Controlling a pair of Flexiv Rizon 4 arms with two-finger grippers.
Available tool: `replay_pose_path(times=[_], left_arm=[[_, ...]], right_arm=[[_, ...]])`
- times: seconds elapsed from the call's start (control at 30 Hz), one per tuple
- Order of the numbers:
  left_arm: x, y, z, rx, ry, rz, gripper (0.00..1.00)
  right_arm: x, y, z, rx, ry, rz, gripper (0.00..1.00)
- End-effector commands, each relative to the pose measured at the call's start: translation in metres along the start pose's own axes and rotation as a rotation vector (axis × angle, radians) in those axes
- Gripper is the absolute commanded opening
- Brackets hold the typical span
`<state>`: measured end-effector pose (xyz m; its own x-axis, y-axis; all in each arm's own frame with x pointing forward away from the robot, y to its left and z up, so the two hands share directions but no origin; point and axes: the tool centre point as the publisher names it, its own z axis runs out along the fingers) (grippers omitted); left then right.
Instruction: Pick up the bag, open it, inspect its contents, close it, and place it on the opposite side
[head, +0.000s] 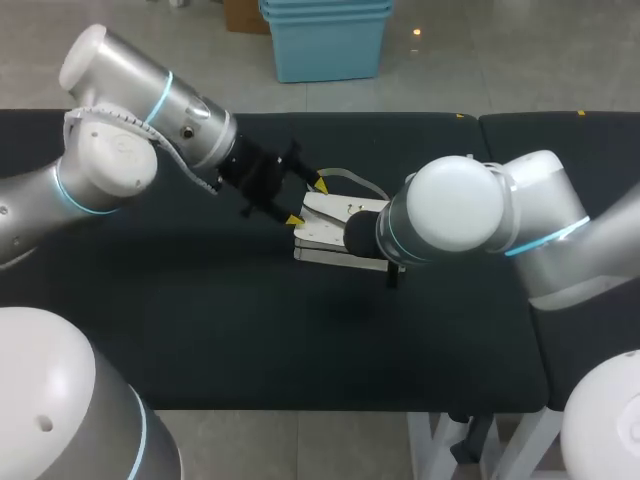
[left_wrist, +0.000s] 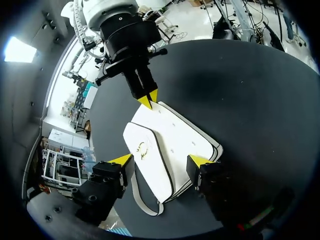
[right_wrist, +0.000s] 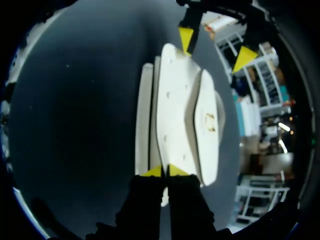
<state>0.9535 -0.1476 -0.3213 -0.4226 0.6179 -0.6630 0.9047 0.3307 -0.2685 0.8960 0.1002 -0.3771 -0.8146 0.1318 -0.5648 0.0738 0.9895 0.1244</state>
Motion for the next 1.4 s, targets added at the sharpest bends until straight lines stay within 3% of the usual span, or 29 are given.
replay_pose_path(times=[0.03, 0.1, 0.37, 0.77, 0.93, 1.03, 1.4], left_arm=[[0.000, 0.005, 0.013, 0.011, -0.031, -0.004, 0.60], [0.000, 0.005, 0.016, 0.013, -0.036, -0.007, 0.49], [0.001, 0.003, 0.027, 0.011, -0.041, -0.003, 0.49], [0.001, 0.012, 0.045, -0.061, -0.080, -0.018, 0.38], [-0.002, 0.022, 0.052, -0.099, -0.097, -0.051, 0.23], [-0.005, 0.025, 0.053, -0.105, -0.106, -0.082, 0.00], [-0.023, 0.035, 0.030, -0.066, -0.113, -0.269, 0.00]], right_arm=[[0.003, 0.001, 0.004, -0.002, -0.005, 0.001, 0.00], [0.003, 0.001, 0.004, -0.002, -0.005, 0.001, 0.00], [0.003, 0.001, 0.004, -0.002, -0.005, 0.001, 0.00], [0.003, 0.001, 0.004, -0.002, -0.005, 0.001, 0.00], [0.003, 0.001, 0.004, -0.002, -0.005, 0.001, 0.00], [0.003, 0.001, 0.004, -0.002, -0.005, 0.001, 0.00], [0.003, 0.001, 0.004, -0.002, -0.005, 0.001, 0.00]])
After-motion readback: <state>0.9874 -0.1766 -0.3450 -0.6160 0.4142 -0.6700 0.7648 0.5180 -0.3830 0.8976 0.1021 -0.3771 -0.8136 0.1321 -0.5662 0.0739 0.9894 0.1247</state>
